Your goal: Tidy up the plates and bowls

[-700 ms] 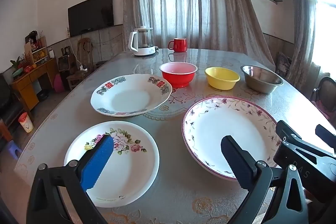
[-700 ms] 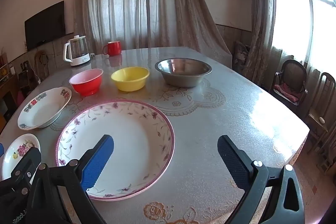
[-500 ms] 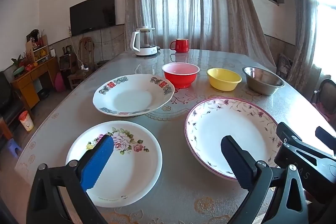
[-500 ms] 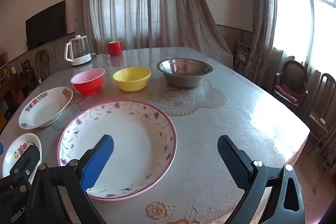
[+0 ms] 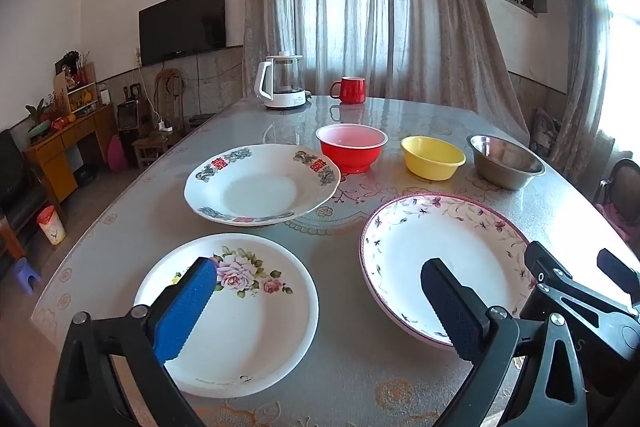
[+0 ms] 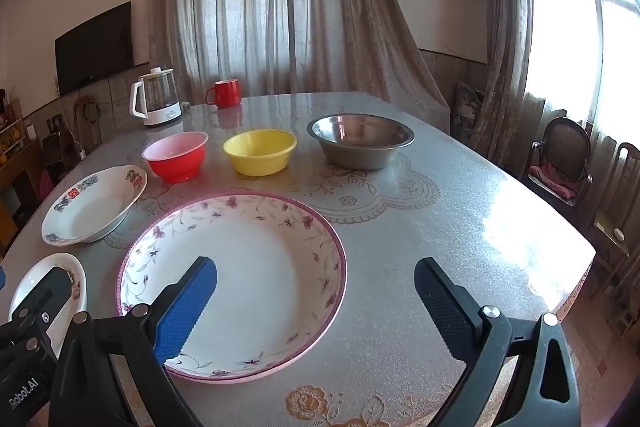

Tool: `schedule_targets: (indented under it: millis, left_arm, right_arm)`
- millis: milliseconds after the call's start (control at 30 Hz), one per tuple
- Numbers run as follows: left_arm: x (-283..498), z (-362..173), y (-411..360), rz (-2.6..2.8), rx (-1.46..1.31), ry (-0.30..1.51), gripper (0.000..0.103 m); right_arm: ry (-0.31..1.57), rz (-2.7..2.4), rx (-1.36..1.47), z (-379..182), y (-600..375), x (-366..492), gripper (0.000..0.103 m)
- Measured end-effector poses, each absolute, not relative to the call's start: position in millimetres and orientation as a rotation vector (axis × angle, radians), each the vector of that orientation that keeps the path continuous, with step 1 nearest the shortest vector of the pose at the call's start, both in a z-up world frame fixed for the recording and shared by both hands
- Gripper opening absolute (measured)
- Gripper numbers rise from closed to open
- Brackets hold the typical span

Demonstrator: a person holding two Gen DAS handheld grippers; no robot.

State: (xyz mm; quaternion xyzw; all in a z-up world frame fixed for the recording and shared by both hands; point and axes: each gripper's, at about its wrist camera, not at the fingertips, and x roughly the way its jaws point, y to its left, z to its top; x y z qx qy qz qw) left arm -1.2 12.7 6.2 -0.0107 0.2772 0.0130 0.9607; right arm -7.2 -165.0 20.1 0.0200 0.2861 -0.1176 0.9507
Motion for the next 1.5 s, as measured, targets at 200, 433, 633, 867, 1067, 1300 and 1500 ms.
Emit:
schedule_targets:
  millis: [200, 433, 633, 867, 1067, 1300, 1500]
  left_arm:
    - [2.5, 3.2, 14.6, 0.03, -0.029, 0.583, 0.103]
    - [5.3, 0.5, 13.7, 0.028, -0.025, 0.595, 0.103]
    - [9.4, -2.1, 11.1, 0.034, -0.016, 0.61, 0.103]
    - [12.3, -4.7, 4.9, 0.033, 0.006, 0.622, 0.103]
    - [13.9, -6.7, -1.7, 0.028, 0.024, 0.636, 0.103]
    - [16.7, -7.2, -4.5, 0.02, 0.03, 0.646, 0.103]
    - [14.2, -6.3, -4.0, 0.02, 0.033, 0.642, 0.103]
  right_arm:
    - [0.586, -0.223, 0.046, 18.0, -164.6, -4.3, 0.101]
    - [0.588, -0.206, 0.052, 15.4, -164.6, -2.1, 0.101]
    - [0.593, -0.203, 0.068, 12.9, -169.7, 0.2, 0.101]
    - [0.598, -0.2, 0.092, 9.2, -176.8, 1.0, 0.101]
    - [0.598, -0.213, 0.11, 7.6, -186.0, 0.7, 0.101]
    - [0.601, -0.219, 0.12, 7.2, -192.0, 3.2, 0.101]
    - [0.593, -0.218, 0.131, 8.0, -194.4, 1.6, 0.101]
